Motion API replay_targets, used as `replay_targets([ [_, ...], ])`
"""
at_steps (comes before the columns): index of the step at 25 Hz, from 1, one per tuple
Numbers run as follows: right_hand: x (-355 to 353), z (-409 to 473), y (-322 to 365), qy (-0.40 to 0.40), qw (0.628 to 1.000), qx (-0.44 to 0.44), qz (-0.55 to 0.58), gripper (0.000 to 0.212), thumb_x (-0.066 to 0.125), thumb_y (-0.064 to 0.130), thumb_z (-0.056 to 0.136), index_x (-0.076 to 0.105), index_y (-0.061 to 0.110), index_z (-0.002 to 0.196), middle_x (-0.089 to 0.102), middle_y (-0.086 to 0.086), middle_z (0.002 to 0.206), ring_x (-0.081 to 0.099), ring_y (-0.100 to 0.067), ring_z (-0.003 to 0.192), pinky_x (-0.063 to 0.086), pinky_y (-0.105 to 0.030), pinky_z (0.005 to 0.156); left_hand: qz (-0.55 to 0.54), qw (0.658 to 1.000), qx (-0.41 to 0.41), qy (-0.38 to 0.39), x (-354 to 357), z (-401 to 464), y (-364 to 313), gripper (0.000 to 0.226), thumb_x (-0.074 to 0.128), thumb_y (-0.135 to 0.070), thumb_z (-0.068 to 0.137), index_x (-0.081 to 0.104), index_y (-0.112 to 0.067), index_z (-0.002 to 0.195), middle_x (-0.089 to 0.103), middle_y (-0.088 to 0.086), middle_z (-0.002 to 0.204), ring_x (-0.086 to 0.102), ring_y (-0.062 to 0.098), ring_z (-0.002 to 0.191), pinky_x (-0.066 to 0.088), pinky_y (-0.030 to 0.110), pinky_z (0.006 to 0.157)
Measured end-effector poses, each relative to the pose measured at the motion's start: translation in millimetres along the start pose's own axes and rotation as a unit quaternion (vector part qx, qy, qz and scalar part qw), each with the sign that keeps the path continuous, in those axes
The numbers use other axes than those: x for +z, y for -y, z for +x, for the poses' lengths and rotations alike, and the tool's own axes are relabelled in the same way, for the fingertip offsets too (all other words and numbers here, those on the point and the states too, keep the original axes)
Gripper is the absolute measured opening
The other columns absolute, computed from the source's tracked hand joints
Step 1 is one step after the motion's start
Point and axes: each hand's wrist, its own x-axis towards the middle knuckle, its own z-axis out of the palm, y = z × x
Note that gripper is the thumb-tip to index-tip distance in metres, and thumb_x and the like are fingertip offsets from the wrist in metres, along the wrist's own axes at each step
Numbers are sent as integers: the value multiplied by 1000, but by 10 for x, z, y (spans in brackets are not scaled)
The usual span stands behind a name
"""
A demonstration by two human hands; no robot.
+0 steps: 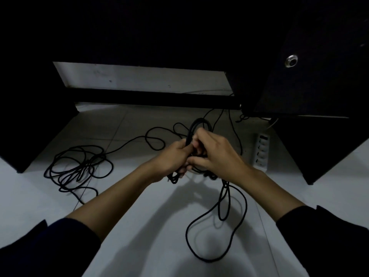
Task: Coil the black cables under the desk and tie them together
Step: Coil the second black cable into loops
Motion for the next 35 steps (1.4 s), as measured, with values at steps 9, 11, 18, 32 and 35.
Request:
replay_targets([
  [9, -217, -109, -292, 32, 998, 44, -27, 8, 69, 16, 87, 63, 11, 89, 57, 3, 83, 52, -6, 70, 42, -19, 62, 11, 1000, -8, -4, -148, -10, -31, 29, 39, -36, 102, 44, -20, 78, 34, -4, 56, 30, 6, 42, 31, 20, 43],
  [11, -251, -102, -264, -24, 996, 88, 3, 13, 69, 21, 86, 62, 11, 89, 57, 2, 85, 58, -8, 67, 51, -29, 60, 32, 999, 16, 25, -143, -34, -46, 26, 41, -40, 100, 47, -25, 80, 34, -2, 58, 32, 6, 44, 34, 21, 46],
  [18, -282, 148, -11, -131, 949, 263, 115, 44, 73, 36, 82, 58, 18, 119, 59, 0, 113, 66, -11, 51, 57, -30, 49, 128, 989, 74, 25, -105, -2, -99, 18, 55, -35, 95, 48, -25, 81, 41, -2, 56, 38, 8, 41, 36, 23, 41],
  [32, -155, 307, 190, -116, 776, 368, 499, 13, 56, 19, 95, 53, 14, 83, 44, 3, 59, 50, -10, 50, 43, -22, 48, -10, 998, 64, -7, 91, 12, 71, 34, 65, -20, 90, 52, 3, 111, 58, 9, 82, 42, 2, 44, 38, 18, 45],
  [35, -152, 344, 165, -138, 769, 370, 503, 14, 57, 17, 94, 56, 15, 80, 49, 0, 66, 54, -12, 63, 51, -26, 59, -31, 997, 64, -26, 134, 31, 55, 33, 72, -16, 83, 61, 2, 109, 59, -2, 69, 41, 3, 45, 35, 18, 44],
])
